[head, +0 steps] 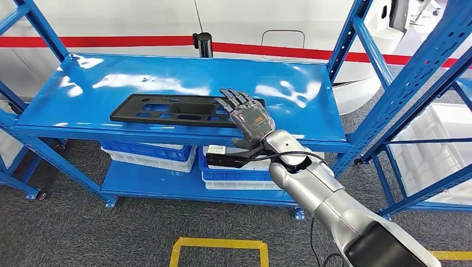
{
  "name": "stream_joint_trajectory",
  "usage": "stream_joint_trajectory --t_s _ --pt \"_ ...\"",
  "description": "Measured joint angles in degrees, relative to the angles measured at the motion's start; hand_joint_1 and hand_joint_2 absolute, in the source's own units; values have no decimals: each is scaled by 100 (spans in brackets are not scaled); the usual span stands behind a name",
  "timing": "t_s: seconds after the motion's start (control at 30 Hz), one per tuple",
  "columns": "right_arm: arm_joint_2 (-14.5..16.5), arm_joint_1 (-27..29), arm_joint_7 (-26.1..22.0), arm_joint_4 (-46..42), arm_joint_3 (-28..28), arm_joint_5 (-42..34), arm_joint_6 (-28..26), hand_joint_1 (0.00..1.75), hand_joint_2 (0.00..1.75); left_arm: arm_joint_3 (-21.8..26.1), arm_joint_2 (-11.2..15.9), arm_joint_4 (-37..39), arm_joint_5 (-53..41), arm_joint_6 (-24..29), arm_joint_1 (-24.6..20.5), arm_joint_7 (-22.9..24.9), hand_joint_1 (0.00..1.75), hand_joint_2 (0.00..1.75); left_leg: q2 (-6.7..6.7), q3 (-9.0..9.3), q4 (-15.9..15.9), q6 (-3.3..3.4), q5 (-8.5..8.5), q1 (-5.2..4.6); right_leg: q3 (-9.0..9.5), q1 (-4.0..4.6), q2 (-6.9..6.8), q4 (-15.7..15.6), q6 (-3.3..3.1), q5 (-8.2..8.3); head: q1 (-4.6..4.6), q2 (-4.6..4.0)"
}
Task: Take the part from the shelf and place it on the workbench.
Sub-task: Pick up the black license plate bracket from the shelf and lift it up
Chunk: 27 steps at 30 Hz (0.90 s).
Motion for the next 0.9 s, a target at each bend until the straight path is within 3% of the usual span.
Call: stream_joint_trajectory --t_s 0.07,0.13,0.17,0.2,0.27,0.33,0.4,0.5,0.57,0.63,0.67,0.7,0.77,0.83,0.9 --pt "-3 -6 6 3 -7 -4 1 0 175 0 -1 -1 0 0 -6 0 0 0 1 45 -21 73 -19 7 -352 -13 -8 642 1 -237 7 0" --pt "-11 14 17 18 -7 -9 1 0 175 0 1 -1 0 0 -7 0 0 0 -5 71 -20 115 -57 -1 -849 -15 -8 1441 3 -458 11 0" --pt "-15 31 24 28 -5 -11 1 0 175 0 0 -1 0 0 -6 0 0 0 -13 90 -19 121 -78 -7 -1000 -15 -8 1621 24 -457 12 0" --pt "-16 43 31 40 -3 -11 1 0 175 0 -2 -1 -1 0 -5 0 0 0 -22 118 -19 118 -102 -11 -1027 -16 -8 1557 57 -356 13 0" --pt "-10 52 49 61 -2 -9 -1 0 175 0 -7 -1 -5 0 -8 0 0 0 -38 200 -19 93 -162 -15 -735 -13 -14 798 110 48 16 0" --pt "4 52 68 81 0 -3 -6 0 175 0 -13 -1 -9 1 -16 1 0 0 -44 271 -15 44 -236 -37 -380 9 -21 67 80 358 18 0" --pt "17 54 94 110 3 6 -17 0 175 0 -15 -1 -12 3 -24 1 0 0 -43 302 -17 -12 -290 -46 -266 31 -22 -121 1 413 14 0" --pt "51 49 120 174 2 33 -67 0 175 -1 -15 -5 -13 13 -33 0 0 0 -28 299 77 -105 -398 -9 -190 -23 -16 -180 -119 406 7 0" --pt "94 49 123 237 1 42 -116 0 175 -1 -11 -7 -11 16 -37 -9 0 0 -18 48 599 -165 -654 13 -114 -61 -15 -219 -190 389 -15 0" --pt "130 66 126 323 3 45 -150 0 175 0 -5 -7 -5 5 -33 -31 0 0 -12 -410 1369 -226 -928 34 -85 -63 -15 -219 -233 356 -25 0" --pt "142 81 127 372 4 56 -166 0 175 0 -4 -7 -2 -1 -25 -51 0 0 -8 -592 1593 -248 -947 47 -75 -63 -13 -217 -240 342 -23 0" --pt "150 94 127 418 5 70 -183 0 175 0 -4 -7 0 -5 -16 -78 0 0 -2 -667 1588 -265 -839 60 -62 -64 -9 -214 -236 324 -24 0" --pt "163 107 127 501 4 104 -215 0 175 0 0 -12 0 8 -7 -155 0 0 9 -476 962 -278 -364 89 -22 -72 -1 -200 -197 279 -23 0" --pt "180 105 128 568 2 124 -237 0 175 0 0 -20 3 43 -16 -258 0 87 6 -160 250 -263 -39 91 -2 -45 8 -169 -133 224 -23 0" --pt "196 104 125 634 -3 142 -253 0 175 0 -17 -31 19 87 -24 -385 0 175 -6 -42 17 -225 11 80 -17 7 15 -135 -110 185 -15 0"
